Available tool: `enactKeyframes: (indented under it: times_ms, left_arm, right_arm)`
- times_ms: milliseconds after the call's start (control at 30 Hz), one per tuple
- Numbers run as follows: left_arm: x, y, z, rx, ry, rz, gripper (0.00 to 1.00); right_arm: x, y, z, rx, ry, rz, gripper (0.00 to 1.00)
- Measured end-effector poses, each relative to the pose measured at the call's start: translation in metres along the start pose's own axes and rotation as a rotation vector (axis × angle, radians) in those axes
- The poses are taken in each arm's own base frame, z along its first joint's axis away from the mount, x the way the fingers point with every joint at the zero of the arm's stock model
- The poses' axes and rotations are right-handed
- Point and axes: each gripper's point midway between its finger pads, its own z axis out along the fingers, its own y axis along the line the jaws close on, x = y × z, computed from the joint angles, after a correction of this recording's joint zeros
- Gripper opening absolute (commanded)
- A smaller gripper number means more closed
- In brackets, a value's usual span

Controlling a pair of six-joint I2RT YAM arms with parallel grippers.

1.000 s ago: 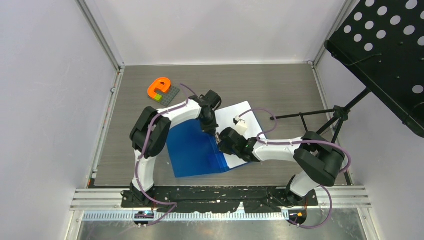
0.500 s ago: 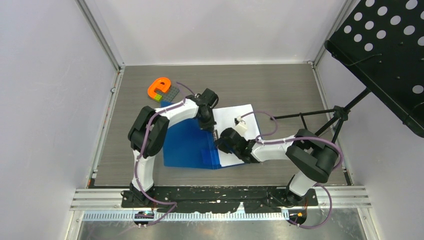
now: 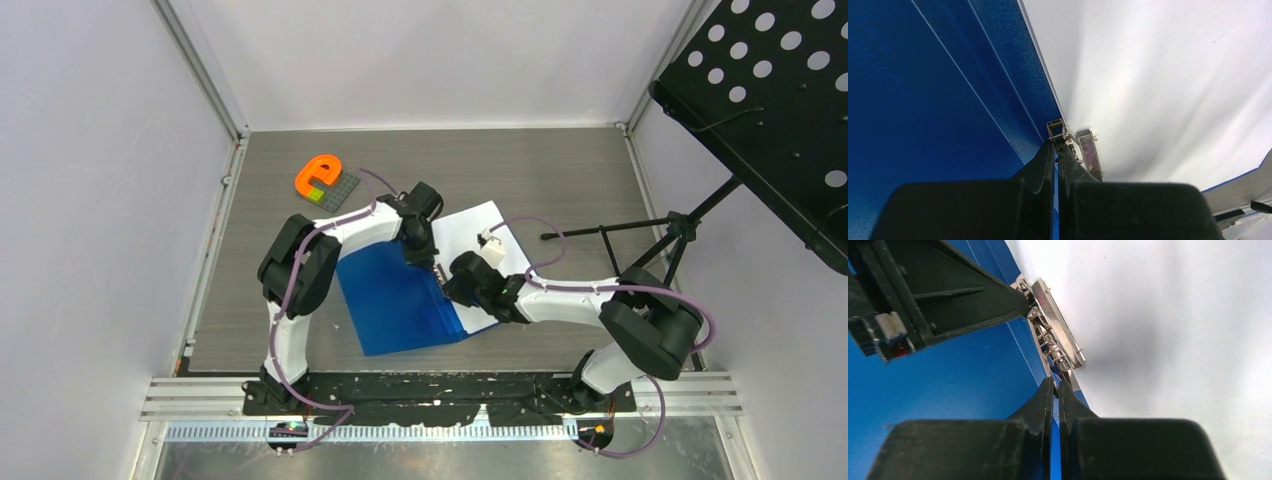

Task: Put the files into the folder

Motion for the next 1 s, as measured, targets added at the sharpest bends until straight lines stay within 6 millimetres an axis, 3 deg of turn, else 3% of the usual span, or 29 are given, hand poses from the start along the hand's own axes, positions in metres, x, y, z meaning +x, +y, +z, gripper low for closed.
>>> enactKeyframes:
  times_ms: [233, 533, 767, 867, 1000]
  left_arm:
    - [0.000, 0.001, 0.000, 0.049, -0.044, -0.055, 0.00]
    - [-0.013, 0.000, 0.002, 0.068, -0.119, -0.118, 0.00]
    - [-0.014, -0.001, 0.002, 0.082, -0.148, -0.133, 0.00]
    - [-0.015, -0.001, 0.001, 0.087, -0.154, -0.101, 0.21]
    - [-0.014, 0.001, -0.002, 0.085, -0.158, -0.042, 0.41]
  right_arm:
    - [0.016, -0.015, 0.015, 0.023, 0.042, -0.041, 0.05]
    - [0.022, 0.011, 0.033, -0.077, 0.058, -0.032, 0.05]
    - [0.022, 0.015, 0.035, -0.092, 0.066, -0.040, 0.05]
    - [0.023, 0.015, 0.035, -0.091, 0.068, -0.047, 0.05]
    - [0.023, 0.018, 0.038, -0.107, 0.068, -0.043, 0.05]
